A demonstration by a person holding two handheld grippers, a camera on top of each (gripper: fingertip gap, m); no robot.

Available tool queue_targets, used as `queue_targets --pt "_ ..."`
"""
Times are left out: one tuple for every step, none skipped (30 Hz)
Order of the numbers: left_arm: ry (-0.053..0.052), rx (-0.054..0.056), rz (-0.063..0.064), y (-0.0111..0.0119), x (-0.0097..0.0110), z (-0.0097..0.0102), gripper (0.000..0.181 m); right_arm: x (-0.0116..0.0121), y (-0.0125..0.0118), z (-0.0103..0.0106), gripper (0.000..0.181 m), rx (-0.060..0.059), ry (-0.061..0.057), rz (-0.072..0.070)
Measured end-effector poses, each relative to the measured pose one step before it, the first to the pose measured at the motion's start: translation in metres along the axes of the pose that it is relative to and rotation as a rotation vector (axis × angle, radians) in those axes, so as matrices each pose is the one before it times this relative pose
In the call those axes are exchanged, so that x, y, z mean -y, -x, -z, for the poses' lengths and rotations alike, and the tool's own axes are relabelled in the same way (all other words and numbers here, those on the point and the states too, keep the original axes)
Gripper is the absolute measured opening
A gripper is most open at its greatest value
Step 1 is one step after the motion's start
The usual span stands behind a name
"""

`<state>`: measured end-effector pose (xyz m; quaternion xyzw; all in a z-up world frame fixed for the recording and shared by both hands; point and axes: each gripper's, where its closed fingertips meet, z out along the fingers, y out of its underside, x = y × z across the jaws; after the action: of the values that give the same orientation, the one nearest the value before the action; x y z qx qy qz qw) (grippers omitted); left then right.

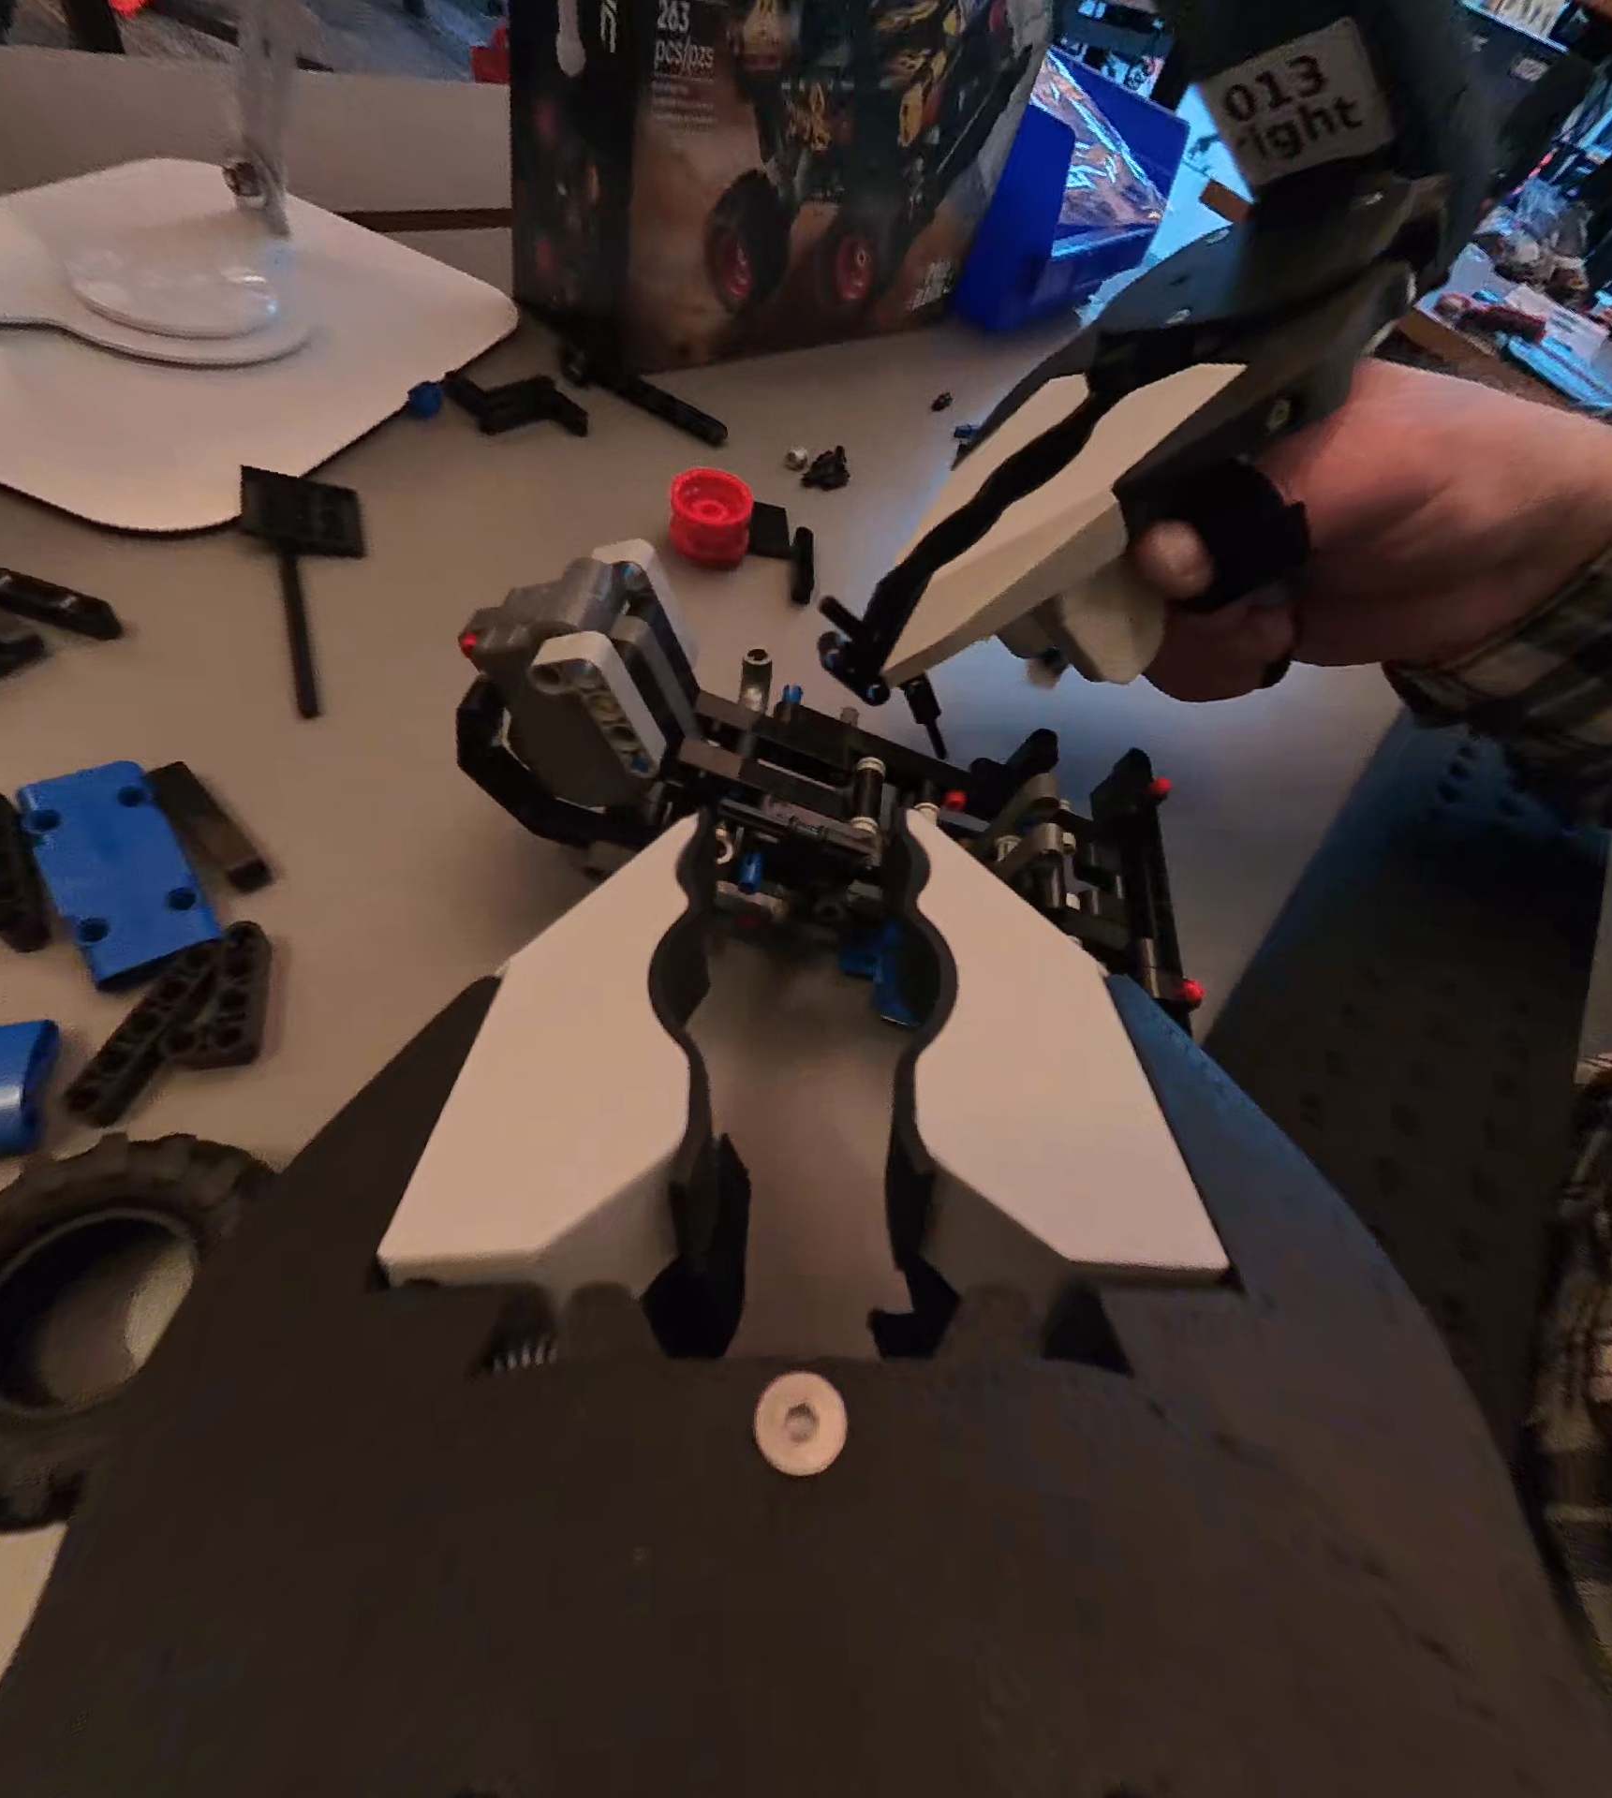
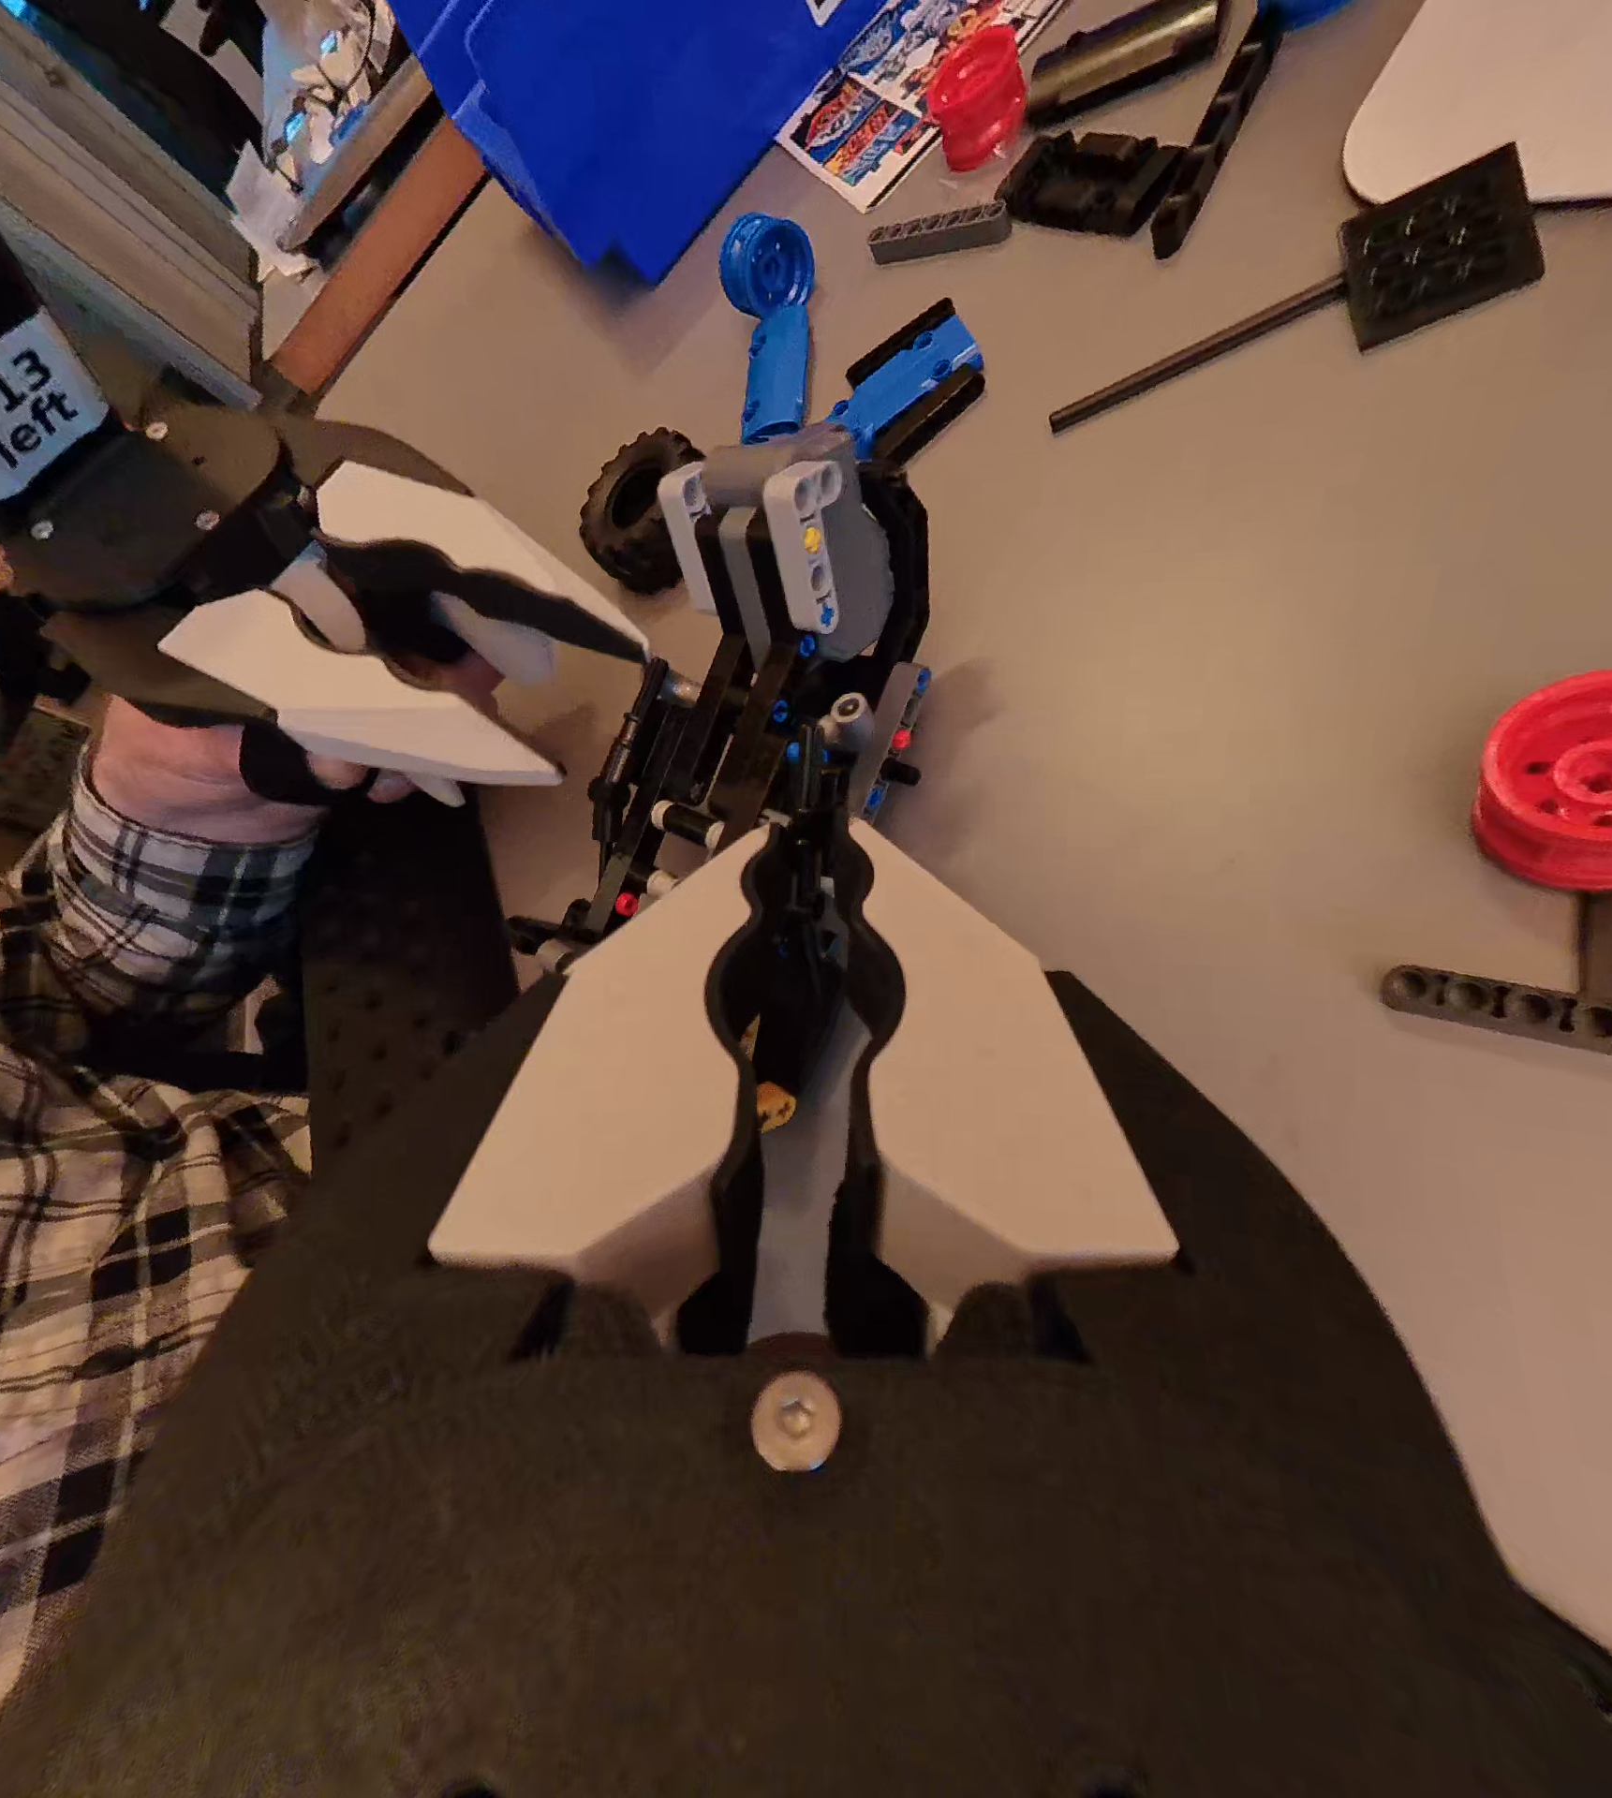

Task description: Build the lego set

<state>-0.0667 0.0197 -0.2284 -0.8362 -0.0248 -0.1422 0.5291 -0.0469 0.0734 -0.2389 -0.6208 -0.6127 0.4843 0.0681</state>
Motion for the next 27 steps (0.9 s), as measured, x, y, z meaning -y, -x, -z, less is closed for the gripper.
queue_targets --pt "0.0048 -0.0077 -0.0010 -0.00118 -0.00074 -0.00162 0.033 -0.00061 -0.00148 -0.00185 0.007 0.0041 0.0086 -0.0174" --pt "0.0016 -0.0026 -0.0033 -0.00069 -0.00016 -0.00162 0.033 -0.00072 -0.00040 -0.00193 0.007 0.0090 0.0078 -0.0144" --pt "0.0011 0.0026 -0.0048 -0.00014 -0.00033 -0.00158 0.034 -0.00048 -0.00003 -0.00173 0.007 0.0067 0.0068 -0.0132" --pt "-0.0022 0.0024 -0.0057 -0.00020 0.00016 -0.00092 0.034 -0.00043 0.00022 -0.00143 0.007 0.0053 0.0074 -0.0116" --pt "0.0001 0.0022 -0.0012 0.00001 -0.00010 -0.00054 0.033 0.00020 -0.00055 -0.00039 0.007 -0.0008 0.0050 -0.0055" --pt "-0.0031 0.0014 -0.0007 0.00018 0.00015 -0.00014 0.032 0.00072 -0.00009 0.00020 0.007 0.0029 0.0029 -0.0055" --pt "-0.0020 0.0014 0.0021 0.00035 -0.00022 -0.00012 0.031 0.00038 -0.00002 0.00022 0.007 0.0035 0.0058 -0.0083" --pt "-0.0019 0.0026 -0.0003 0.00034 0.00008 -0.00024 0.029 -0.00024 -0.00046 -0.00012 0.007 -0.0003 0.0096 -0.0072" --pt "0.0010 0.0036 -0.0044 0.00007 -0.00020 -0.00027 0.029 0.00004 -0.00051 -0.00027 0.007 -0.0037 0.0091 -0.0026" --pt "0.0009 0.0069 -0.0085 0.00025 0.00001 -0.00026 0.028 0.00033 -0.00045 -0.00009 0.007 -0.0067 0.0091 -0.0008" --pt "0.0041 0.0064 -0.0133 -0.00039 -0.00055 -0.00053 0.029 0.00013 -0.00031 -0.00011 0.007 -0.0108 0.0114 0.0072" --pt "0.0025 0.0080 -0.0148 -0.00020 -0.00035 -0.00033 0.028 -0.00027 -0.00019 -0.00016 0.007 -0.0123 0.0147 0.0119" --pt "0.0030 0.0110 -0.0143 0.00047 -0.00033 -0.00022 0.028 0.00001 -0.00006 0.00015 0.007 -0.0126 0.0141 0.0127" --pt "0.0023 0.0061 -0.0157 -0.00013 -0.00025 -0.00017 0.029 -0.00004 -0.00010 0.00006 0.007 -0.0125 0.0145 0.0115" --pt "0.0019 -0.0004 -0.0109 -0.00078 -0.00024 -0.00004 0.030 -0.00003 0.00001 -0.00008 0.007 -0.0112 0.0136 0.0090" --pt "0.0028 -0.0037 -0.0071 -0.00092 -0.00039 0.00009 0.032 -0.00027 0.00050 -0.00035 0.007 -0.0066 0.0129 0.0076" --pt "0.0018 -0.0044 -0.0037 -0.00035 -0.00003 0.00058 0.033 -0.00002 0.00031 -0.00013 0.007 -0.0055 0.0091 0.0036" --pt "0.0048 0.0015 -0.0012 0.00112 -0.00064 0.00081 0.038 -0.00030 0.00035 -0.00045 0.007 -0.0053 0.0073 0.0019" --pt "0.0150 0.0028 -0.0057 0.00171 -0.00242 0.00069 0.040 -0.00036 0.00031 -0.00040 0.007 -0.0055 0.0038 0.0029" --pt "0.0055 0.0001 -0.0004 0.00143 -0.00120 0.00081 0.043 -0.00029 0.00080 0.00000 0.007 -0.0013 0.0027 -0.0002" --pt "0.0018 -0.0148 0.0058 -0.00105 -0.00050 0.00022 0.044 -0.00060 0.00107 -0.00001 0.007 0.0030 0.0024 -0.0014" --pt "0.0172 -0.0178 0.0041 -0.00157 -0.00280 -0.00154 0.047 -0.00072 0.00085 -0.00011 0.007 0.0055 0.0017 -0.0061" --pt "0.0127 -0.0146 0.0001 -0.00110 -0.00189 -0.00200 0.048 -0.00030 0.00011 -0.00004 0.007 0.0015 0.0003 -0.0049" --pt "0.0026 -0.0172 0.0050 -0.00161 0.00010 -0.00130 0.046 -0.00041 0.00034 0.00018 0.007 0.0005 0.0031 -0.0007" --pt "0.0095 -0.0126 0.0005 -0.00129 -0.00103 -0.00139 0.045 -0.00044 0.00034 0.00017 0.007 -0.0022 0.0045 0.0017" --pt "0.0028 -0.0024 -0.0055 -0.00029 -0.00019 -0.00094 0.046 -0.00026 0.00034 0.00005 0.007 -0.0049 0.0050 0.0041" --pt "0.0003 -0.0018 0.0009 -0.00002 -0.00007 -0.00065 0.046 -0.00030 0.00054 0.00014 0.007 -0.0016 0.0058 0.0034"
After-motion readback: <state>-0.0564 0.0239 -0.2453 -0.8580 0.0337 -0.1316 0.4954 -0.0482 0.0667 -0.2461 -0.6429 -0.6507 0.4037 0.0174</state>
